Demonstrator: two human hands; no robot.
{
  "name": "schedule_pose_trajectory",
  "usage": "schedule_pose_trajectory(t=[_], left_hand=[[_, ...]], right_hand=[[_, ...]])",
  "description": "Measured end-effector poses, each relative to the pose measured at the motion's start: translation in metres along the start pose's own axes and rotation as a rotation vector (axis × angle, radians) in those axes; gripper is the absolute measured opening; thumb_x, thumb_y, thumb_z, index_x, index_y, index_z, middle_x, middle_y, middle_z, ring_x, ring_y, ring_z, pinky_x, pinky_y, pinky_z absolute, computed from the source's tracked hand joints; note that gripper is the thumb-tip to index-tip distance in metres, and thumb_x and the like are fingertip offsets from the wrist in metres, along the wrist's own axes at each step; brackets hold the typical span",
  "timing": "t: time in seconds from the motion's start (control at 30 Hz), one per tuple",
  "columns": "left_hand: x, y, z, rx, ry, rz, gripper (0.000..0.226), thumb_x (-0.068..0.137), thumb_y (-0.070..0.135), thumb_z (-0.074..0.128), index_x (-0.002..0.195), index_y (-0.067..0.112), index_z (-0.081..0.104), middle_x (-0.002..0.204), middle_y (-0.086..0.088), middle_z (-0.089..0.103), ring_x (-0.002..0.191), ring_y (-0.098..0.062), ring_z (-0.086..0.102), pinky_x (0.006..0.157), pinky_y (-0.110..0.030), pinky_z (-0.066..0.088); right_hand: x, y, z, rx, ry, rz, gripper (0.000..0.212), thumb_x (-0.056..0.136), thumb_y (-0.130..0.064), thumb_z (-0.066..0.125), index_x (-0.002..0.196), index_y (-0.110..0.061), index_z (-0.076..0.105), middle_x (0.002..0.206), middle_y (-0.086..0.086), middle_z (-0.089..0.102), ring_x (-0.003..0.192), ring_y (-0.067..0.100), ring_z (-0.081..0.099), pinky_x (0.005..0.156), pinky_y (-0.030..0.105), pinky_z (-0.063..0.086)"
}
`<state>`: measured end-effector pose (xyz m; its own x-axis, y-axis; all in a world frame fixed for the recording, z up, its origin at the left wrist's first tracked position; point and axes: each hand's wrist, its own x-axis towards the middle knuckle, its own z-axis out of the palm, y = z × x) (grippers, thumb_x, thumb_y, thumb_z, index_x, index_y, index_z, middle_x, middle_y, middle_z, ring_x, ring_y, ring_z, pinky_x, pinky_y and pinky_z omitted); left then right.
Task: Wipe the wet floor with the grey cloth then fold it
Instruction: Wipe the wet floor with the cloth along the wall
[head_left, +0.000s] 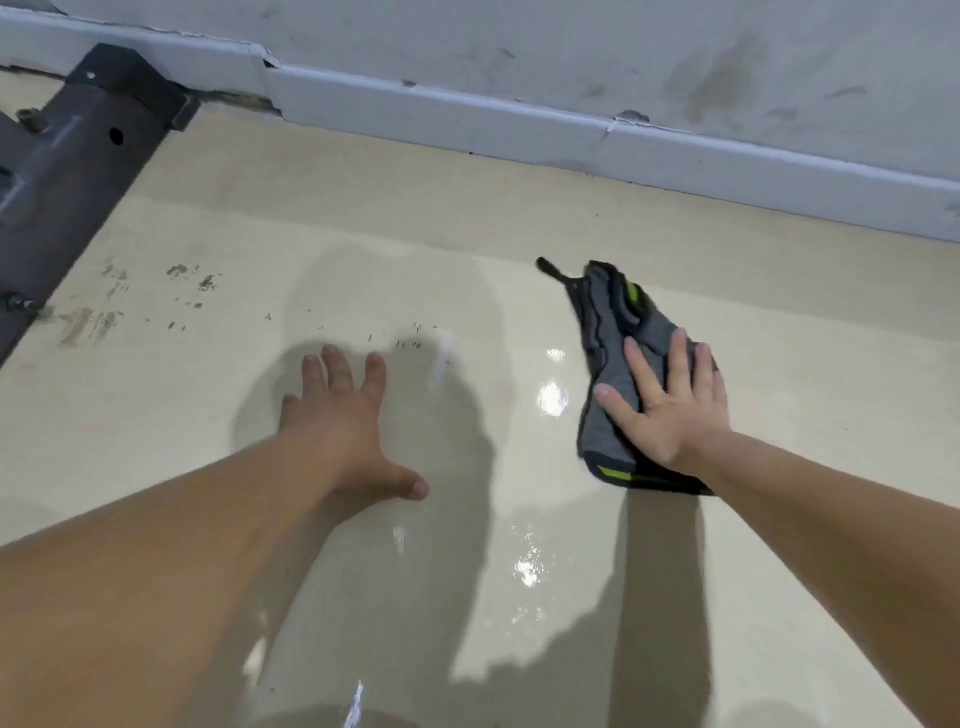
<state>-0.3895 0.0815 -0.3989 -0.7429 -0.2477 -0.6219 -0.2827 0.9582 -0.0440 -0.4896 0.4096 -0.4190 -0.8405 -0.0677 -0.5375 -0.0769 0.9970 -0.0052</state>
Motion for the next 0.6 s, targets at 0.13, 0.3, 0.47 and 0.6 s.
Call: schedule_pose_trajectory(t=[0.13,0.3,0.47,0.6], left_hand=[[-0.008,0.003,0.000,-0.008,-0.001,-0.027,0.167,0.036,0.093,0.071,0.155,0.031,-0.028,0.165,-0.014,-0.030,0.154,-0.034,-0.023,0.121,-0.057,0.022],[-0.010,0.013,-0.004,0.092,0.071,-0.004,0.170,0.031,0.095,0.069,0.157,0.028,-0.022,0.165,-0.021,-0.025,0.154,-0.035,-0.022,0.124,-0.055,0.014],[-0.032,0.020,0.013,0.028,0.216,-0.011,0.141,0.056,0.080,0.076,0.159,0.022,-0.002,0.168,-0.020,-0.009,0.155,-0.039,-0.003,0.123,-0.055,0.017],[-0.050,0.015,0.050,-0.068,0.252,0.073,0.080,0.085,0.039,0.056,0.153,0.015,0.019,0.166,-0.019,-0.001,0.150,-0.041,0.012,0.120,-0.051,0.025]], right_hand=[[-0.059,0.026,0.043,0.102,0.019,0.206,0.085,0.085,-0.085,-0.001,0.156,-0.043,-0.024,0.163,0.011,-0.037,0.150,0.040,-0.030,0.123,0.051,-0.014],[-0.121,-0.027,0.089,0.138,0.029,0.158,0.084,0.089,-0.079,0.000,0.152,-0.036,-0.034,0.155,0.019,-0.046,0.144,0.047,-0.038,0.120,0.057,-0.017],[-0.177,-0.092,0.131,0.062,0.050,-0.256,0.079,0.095,-0.076,0.018,0.161,-0.034,0.008,0.167,0.026,-0.012,0.151,0.052,-0.016,0.122,0.065,-0.001],[-0.164,-0.077,0.118,-0.125,0.022,-0.595,0.075,0.091,-0.084,0.017,0.158,-0.051,0.004,0.166,0.010,-0.029,0.149,0.037,-0.035,0.123,0.059,-0.010]])
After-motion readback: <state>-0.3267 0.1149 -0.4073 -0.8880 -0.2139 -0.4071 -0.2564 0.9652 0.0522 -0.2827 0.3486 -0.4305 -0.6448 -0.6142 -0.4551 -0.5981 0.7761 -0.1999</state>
